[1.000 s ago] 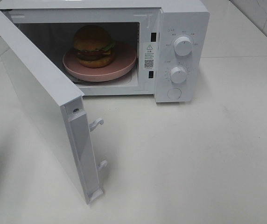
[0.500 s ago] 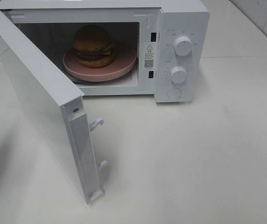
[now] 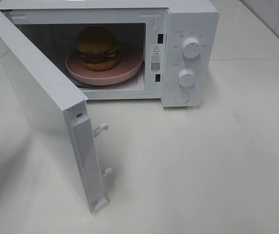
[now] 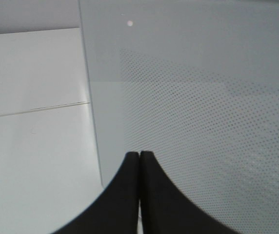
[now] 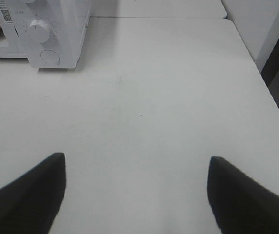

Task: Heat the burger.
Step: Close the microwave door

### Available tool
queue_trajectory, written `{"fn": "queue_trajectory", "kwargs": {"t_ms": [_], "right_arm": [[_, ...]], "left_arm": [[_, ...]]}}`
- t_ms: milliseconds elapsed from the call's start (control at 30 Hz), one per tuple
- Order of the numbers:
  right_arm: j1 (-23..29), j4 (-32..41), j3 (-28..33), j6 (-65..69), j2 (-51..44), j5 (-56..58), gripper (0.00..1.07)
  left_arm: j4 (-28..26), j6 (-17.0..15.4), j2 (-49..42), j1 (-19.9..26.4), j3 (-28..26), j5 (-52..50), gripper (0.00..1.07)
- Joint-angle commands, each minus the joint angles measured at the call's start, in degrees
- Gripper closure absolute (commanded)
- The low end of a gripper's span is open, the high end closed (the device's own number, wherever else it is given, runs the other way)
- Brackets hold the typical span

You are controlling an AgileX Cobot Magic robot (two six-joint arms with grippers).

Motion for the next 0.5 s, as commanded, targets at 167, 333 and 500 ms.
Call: {"fn": "queue_trajectory", "kwargs": {"t_ms": [167, 333, 500], "right_arm": [[-0.4, 0.1, 0.1, -0.2, -1.5, -0.6, 0.31], [-0.4, 0.1, 0.1, -0.2, -1.5, -0.6, 0.31], [-0.4, 0.1, 0.1, -0.2, -1.5, -0.6, 0.31]], "left_arm": [[1.7, -1.8, 5.1, -1.2, -0.9, -5.6, 1.07], [1.5, -1.7, 9.1, -4.3, -2.9, -6.0, 1.07], [0.5, -1.6, 10.7, -6.4, -4.1, -7.1, 1.07]]}}
